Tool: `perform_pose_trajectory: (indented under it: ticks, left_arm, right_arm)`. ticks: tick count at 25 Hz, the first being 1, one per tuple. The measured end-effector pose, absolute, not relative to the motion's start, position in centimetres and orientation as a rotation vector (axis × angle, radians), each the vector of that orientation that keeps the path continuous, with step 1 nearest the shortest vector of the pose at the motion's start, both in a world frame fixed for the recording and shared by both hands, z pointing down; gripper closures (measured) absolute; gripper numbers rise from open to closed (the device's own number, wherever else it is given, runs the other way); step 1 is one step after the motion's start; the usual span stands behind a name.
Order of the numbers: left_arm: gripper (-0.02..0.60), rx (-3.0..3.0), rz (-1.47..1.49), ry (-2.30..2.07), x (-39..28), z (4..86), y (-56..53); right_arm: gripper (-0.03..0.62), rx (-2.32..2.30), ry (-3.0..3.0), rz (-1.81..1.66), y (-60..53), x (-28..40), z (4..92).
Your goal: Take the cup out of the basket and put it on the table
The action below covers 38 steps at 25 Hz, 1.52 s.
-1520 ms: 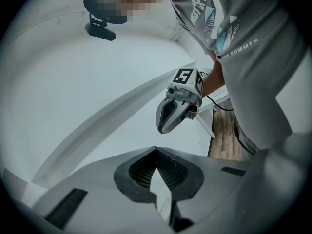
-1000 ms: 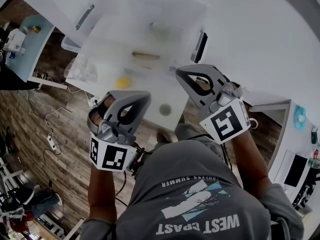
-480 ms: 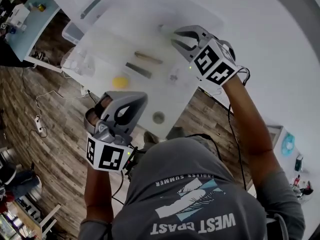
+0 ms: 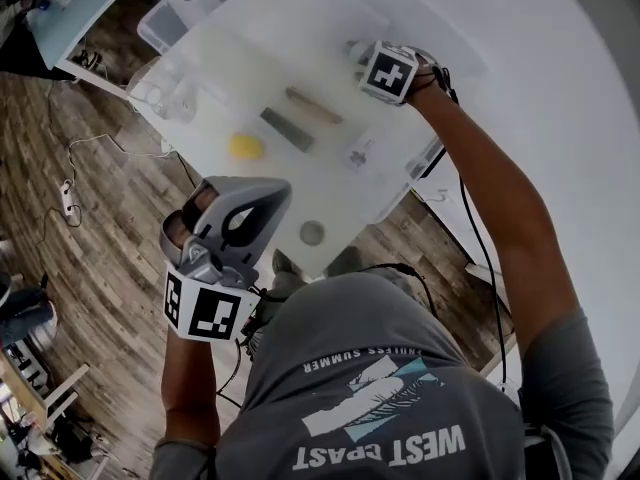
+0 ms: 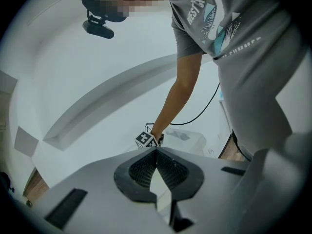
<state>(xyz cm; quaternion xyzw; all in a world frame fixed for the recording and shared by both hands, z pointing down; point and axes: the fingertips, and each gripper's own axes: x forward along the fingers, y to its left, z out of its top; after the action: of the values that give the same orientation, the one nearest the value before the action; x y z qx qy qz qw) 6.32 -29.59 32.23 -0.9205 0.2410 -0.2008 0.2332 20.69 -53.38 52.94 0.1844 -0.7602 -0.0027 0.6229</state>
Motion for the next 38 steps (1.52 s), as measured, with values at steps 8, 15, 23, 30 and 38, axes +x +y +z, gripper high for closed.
perform_pose_trajectory:
  ticks: [8, 15, 23, 30, 38]
  left_arm:
    - [0.574, -2.544, -0.607, 0.768, 5.0, 33.7, -30.0]
    - [0.574, -2.561, -0.629, 0.796, 4.5, 34.8, -30.4]
    - [0.574, -2.554, -0.589, 0.758, 4.0, 34.0, -30.2]
    - [0.574, -2.532, -0.543, 0.707, 2.4, 32.9, -28.8]
    - [0.574, -2.504, -0.523, 0.699, -0.9, 32.2, -26.4]
  right_arm:
    - [0.497, 0.385, -1.602, 0.098, -55.8, 23.4, 61.2]
    - [0.563, 0.349, -1.582, 0.143, -55.5, 23.9, 63.6]
    - [0.568, 0.428, -1.689, 0.09, -54.9, 22.2, 58.3]
    - [0.568, 0.495, -1.843, -0.093, -51.5, 16.9, 49.0]
    - [0.566, 0.534, -2.012, -0.36, -42.5, 8.1, 35.9]
